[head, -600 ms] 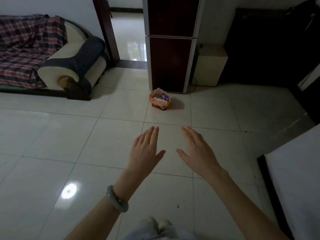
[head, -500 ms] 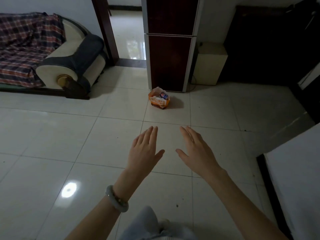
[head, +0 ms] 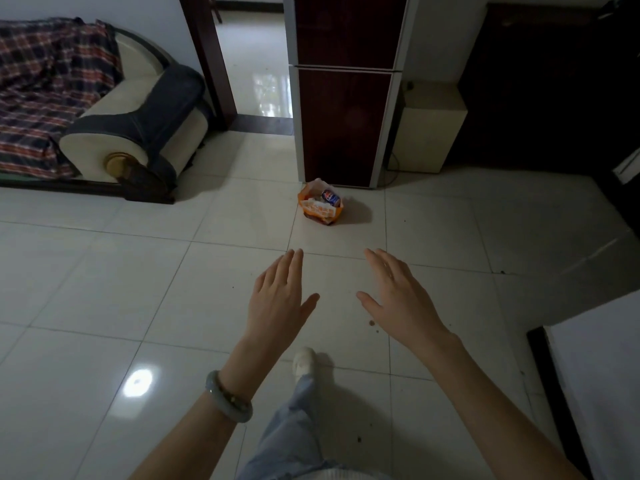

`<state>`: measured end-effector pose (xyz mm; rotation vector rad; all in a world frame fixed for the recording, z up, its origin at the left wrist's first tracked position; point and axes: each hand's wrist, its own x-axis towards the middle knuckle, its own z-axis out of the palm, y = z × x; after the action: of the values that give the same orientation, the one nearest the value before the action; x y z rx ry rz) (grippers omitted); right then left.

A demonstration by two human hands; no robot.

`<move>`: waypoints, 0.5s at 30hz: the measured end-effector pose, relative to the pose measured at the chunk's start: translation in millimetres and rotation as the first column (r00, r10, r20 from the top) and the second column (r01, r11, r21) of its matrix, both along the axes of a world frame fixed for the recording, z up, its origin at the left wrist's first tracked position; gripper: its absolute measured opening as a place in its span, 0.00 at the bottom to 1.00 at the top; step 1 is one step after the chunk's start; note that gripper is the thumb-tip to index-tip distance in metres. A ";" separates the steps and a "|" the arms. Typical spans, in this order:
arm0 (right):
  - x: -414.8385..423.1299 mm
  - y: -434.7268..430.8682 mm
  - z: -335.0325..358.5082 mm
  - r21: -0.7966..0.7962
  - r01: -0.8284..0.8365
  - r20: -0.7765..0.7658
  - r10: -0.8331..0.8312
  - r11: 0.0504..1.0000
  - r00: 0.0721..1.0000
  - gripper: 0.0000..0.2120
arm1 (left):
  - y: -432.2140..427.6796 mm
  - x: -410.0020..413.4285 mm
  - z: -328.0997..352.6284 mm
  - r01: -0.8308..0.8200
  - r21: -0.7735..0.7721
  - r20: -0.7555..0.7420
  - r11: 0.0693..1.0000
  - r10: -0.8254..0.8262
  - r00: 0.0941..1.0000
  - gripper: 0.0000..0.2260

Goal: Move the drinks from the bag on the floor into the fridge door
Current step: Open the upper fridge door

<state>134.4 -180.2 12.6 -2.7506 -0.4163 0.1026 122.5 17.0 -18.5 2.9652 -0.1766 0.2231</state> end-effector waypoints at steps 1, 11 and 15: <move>15.4 2.6 0.4 0.000 0.001 0.007 -0.001 1.000 1.000 0.32 | 3.7 15.8 0.0 0.000 0.004 0.002 1.000 0.000 1.000 0.34; 184.5 47.5 24.2 0.015 0.021 0.041 -0.022 1.000 0.999 0.32 | 52.0 186.8 16.6 0.066 0.041 0.021 0.997 -0.067 0.998 0.34; 236.3 61.5 29.2 0.024 0.048 0.046 -0.049 0.999 0.998 0.32 | 58.2 244.6 21.8 0.091 0.051 0.033 0.994 -0.093 0.995 0.34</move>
<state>370.7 -118.7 41.8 -2.7432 -0.3609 0.0212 367.1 75.2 3.3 2.9944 -0.3276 0.2637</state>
